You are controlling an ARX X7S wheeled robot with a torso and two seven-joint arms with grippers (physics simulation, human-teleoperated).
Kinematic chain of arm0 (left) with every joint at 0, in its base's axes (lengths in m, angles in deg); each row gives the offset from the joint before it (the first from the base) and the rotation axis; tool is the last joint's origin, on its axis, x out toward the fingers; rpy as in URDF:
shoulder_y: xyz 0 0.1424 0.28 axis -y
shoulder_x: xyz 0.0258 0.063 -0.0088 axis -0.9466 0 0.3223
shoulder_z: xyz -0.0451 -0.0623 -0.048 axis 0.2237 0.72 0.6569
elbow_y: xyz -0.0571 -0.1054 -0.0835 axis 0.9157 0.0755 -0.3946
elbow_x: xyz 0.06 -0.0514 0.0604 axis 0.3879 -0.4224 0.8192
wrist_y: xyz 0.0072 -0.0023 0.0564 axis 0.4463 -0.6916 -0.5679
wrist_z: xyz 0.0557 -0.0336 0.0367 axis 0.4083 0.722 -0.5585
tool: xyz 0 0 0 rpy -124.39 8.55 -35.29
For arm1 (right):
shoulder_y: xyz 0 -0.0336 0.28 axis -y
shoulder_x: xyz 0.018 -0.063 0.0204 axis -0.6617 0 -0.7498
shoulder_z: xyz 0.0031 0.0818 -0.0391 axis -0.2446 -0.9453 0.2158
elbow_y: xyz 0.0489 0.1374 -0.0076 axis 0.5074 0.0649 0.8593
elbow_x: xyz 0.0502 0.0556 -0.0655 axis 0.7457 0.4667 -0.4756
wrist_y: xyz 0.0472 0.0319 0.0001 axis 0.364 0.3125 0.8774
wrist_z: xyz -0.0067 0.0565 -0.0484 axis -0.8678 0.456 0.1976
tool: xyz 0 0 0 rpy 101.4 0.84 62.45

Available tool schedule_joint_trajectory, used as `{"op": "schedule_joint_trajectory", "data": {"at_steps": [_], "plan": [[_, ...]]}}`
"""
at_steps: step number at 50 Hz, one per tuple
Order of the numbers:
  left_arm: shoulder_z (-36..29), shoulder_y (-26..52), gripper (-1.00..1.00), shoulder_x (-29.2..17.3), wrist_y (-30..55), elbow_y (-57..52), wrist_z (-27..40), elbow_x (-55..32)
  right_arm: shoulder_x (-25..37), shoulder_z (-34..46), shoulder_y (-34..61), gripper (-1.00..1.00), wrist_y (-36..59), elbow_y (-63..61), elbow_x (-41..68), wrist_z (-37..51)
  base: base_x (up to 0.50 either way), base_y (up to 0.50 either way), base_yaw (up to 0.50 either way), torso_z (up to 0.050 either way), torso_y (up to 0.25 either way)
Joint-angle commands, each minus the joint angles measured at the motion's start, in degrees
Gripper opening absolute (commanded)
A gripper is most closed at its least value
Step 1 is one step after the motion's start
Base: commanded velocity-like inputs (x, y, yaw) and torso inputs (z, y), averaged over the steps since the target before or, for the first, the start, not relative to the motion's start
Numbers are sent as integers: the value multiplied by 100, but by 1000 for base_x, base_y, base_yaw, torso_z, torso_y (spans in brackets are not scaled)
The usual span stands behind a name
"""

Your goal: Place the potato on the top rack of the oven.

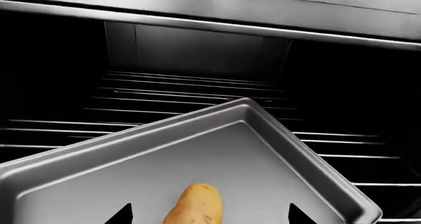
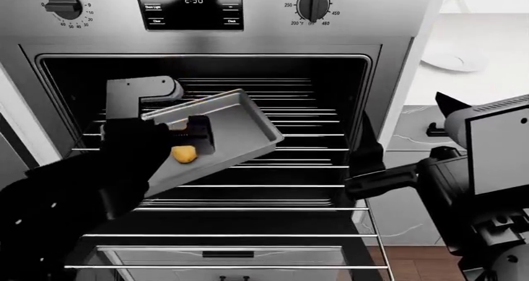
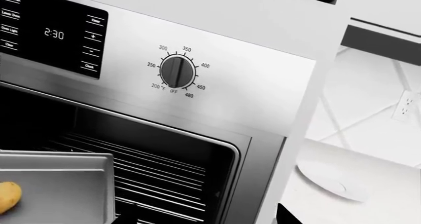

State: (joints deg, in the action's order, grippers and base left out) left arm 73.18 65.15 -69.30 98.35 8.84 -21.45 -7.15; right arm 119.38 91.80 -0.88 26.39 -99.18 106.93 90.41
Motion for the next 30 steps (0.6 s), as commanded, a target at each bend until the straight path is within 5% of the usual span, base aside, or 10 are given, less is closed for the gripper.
{"op": "schedule_joint_trajectory", "data": {"at_steps": [1, 16, 22, 30], "plan": [[555, -200, 100, -237, 227, -951, 321, -798, -20, 84, 126, 100, 18, -22, 119, 128, 0, 0, 0, 0, 0], [936, -378, 100, -637, 60, -1901, 146, -1126, -82, 267, 436, 100, 106, -114, 362, 151, 0, 0, 0, 0, 0], [1227, -1490, 100, -1371, -1354, -3086, -1643, 139, -238, 365, 661, 100, 156, -444, 372, 78, 0, 0, 0, 0, 0], [1502, -1739, 100, -1473, -1628, -3207, -1846, 123, -207, 322, 738, 100, 149, -633, 357, 174, 0, 0, 0, 0, 0]]}}
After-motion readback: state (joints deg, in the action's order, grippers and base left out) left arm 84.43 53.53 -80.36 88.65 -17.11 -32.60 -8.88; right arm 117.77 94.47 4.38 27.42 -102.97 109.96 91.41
